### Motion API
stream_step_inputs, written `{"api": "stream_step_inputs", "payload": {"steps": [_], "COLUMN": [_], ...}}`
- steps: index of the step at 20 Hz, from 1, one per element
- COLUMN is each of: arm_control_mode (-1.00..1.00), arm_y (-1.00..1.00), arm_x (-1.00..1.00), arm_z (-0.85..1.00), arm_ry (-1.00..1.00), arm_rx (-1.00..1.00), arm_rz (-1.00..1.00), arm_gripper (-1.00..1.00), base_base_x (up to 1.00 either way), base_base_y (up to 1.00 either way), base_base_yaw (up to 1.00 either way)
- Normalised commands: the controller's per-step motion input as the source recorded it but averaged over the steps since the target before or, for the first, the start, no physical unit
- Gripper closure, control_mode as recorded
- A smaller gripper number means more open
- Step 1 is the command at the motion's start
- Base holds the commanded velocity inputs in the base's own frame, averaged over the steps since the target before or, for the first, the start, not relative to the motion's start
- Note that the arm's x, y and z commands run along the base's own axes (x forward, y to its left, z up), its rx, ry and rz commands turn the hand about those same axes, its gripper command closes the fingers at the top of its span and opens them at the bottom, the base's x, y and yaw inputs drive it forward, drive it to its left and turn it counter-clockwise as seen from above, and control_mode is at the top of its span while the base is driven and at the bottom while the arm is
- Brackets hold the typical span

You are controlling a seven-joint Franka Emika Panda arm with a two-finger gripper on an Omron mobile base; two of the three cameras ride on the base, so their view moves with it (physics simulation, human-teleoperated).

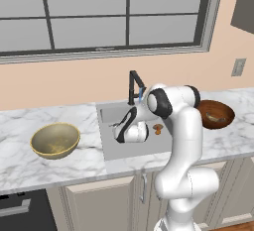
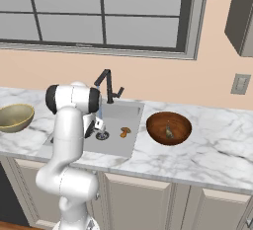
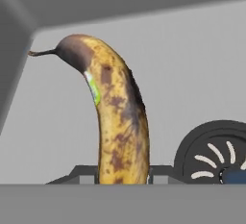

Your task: Pick the bananas from the sink and place them in one bowl. Place the mushroom in the other bowl. Then turn off the sink faucet.

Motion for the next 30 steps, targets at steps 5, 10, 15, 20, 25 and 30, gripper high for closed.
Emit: {"api": "stream_step_inputs", "payload": {"steps": [5, 10, 15, 20, 25, 30], "arm_control_mode": [-1.0, -1.0, -1.0, -1.0, -1.0, -1.0], "arm_y": [-0.19, -0.53, -0.4, -0.25, -0.22, -0.05], "arm_x": [-0.25, -0.29, -0.21, -0.24, -0.31, -0.4], "arm_z": [0.35, 0.33, 0.43, 0.49, 0.48, 0.43], "arm_ry": [-0.06, -0.03, -0.01, -0.02, -0.01, -0.05], "arm_rx": [0.0, 0.0, 0.0, 0.0, 0.0, 0.0], "arm_rz": [0.0, 0.0, 0.0, 0.0, 0.0, 0.0], "arm_gripper": [1.0, 1.0, 1.0, 1.0, 1.0, 1.0], "base_base_x": [0.0, 0.0, 0.0, 0.0, 0.0, 0.0], "base_base_y": [0.0, 0.0, 0.0, 0.0, 0.0, 0.0], "base_base_yaw": [0.0, 0.0, 0.0, 0.0, 0.0, 0.0]}}
